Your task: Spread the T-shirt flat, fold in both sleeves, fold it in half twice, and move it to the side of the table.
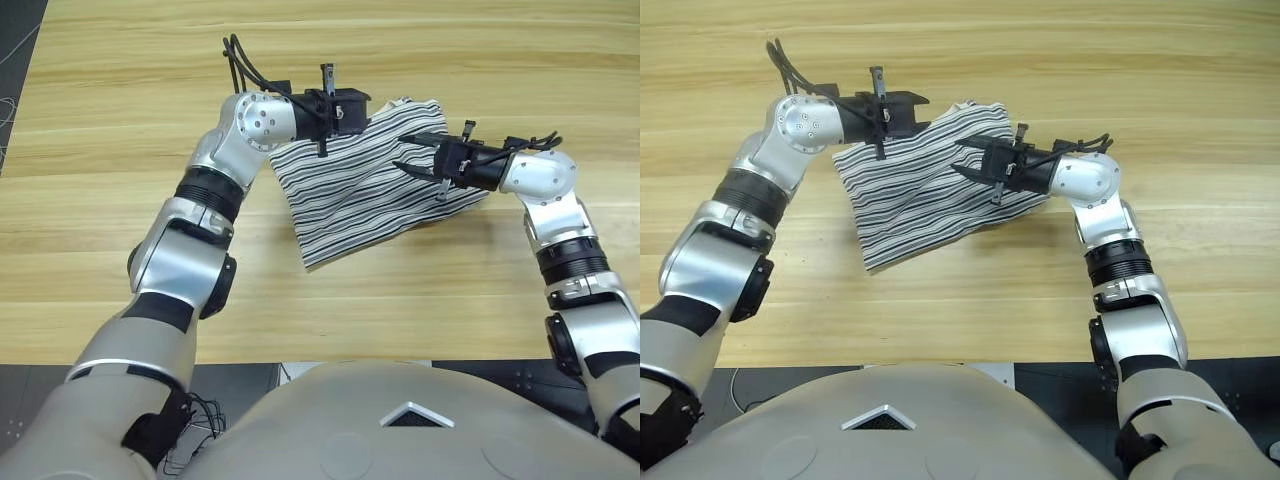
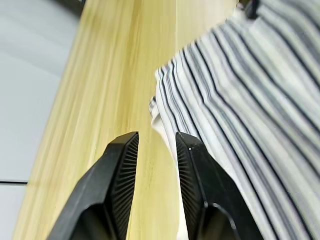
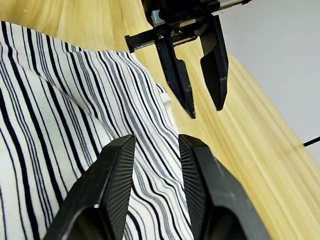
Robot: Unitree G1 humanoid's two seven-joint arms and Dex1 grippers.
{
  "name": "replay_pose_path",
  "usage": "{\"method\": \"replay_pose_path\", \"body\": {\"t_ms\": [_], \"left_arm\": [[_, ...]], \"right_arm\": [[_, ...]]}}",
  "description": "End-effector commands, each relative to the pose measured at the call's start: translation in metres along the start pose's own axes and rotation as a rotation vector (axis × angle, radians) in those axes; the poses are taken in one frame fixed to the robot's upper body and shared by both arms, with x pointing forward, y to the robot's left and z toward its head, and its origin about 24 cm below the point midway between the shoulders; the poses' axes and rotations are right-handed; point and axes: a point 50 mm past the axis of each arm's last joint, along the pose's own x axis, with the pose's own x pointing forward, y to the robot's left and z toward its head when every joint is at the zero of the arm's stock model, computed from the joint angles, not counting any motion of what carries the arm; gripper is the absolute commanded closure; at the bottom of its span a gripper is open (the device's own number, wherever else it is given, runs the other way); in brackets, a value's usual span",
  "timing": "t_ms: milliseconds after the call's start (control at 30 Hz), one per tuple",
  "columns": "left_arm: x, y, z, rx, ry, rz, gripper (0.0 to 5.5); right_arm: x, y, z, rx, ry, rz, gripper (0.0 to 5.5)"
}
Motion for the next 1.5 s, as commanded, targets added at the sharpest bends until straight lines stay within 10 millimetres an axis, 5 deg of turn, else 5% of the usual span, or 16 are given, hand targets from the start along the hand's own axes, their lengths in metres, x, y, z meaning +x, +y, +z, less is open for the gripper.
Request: {"method": "replay_pose_path", "body": {"t_ms": [33,567,1000,1133,1500], "left_arm": [[-0.003,-0.001,-0.019,-0.005,0.110,0.013,4.13],[-0.010,-0.040,-0.048,0.063,0.253,-0.111,4.13],[-0.060,-0.085,-0.084,0.133,0.318,-0.378,4.13],[-0.075,-0.091,-0.074,0.207,0.238,-0.440,4.13],[-0.113,-0.115,0.023,0.417,0.112,-0.555,4.13]], "right_arm": [[0.002,0.010,-0.006,0.010,0.038,0.034,3.93],[0.012,0.020,-0.026,-0.225,0.256,0.285,3.93],[0.007,0.010,-0.026,-0.302,0.278,0.373,3.93],[-0.001,0.008,-0.030,-0.316,0.312,0.417,3.93],[0.010,0.010,0.004,-0.605,0.007,0.479,3.93]]}}
